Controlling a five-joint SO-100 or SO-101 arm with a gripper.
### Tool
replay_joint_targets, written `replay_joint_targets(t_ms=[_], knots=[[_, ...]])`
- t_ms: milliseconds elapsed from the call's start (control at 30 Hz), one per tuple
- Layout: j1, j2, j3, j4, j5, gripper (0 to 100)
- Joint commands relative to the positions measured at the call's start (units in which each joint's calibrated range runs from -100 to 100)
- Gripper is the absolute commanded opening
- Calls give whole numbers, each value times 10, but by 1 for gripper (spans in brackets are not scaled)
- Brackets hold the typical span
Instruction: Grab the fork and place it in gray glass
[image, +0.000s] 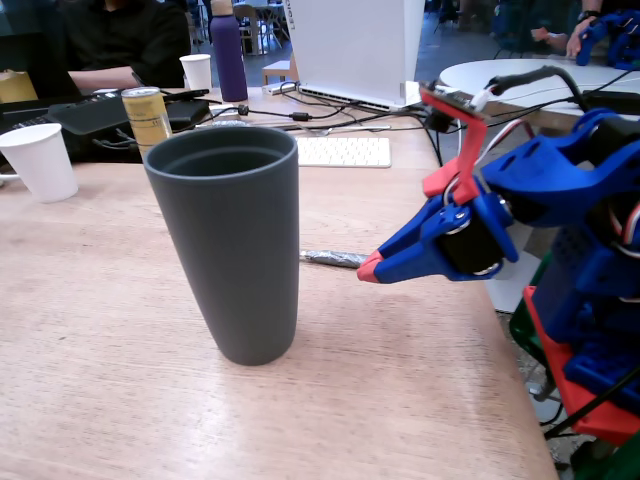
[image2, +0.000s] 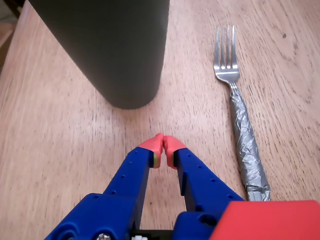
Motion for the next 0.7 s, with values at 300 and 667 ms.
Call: replay_joint_targets(t_ms=[300, 667], knots=[[-1, 2, -5, -8, 1, 0], [-4, 239, -354, 59, 0, 0]])
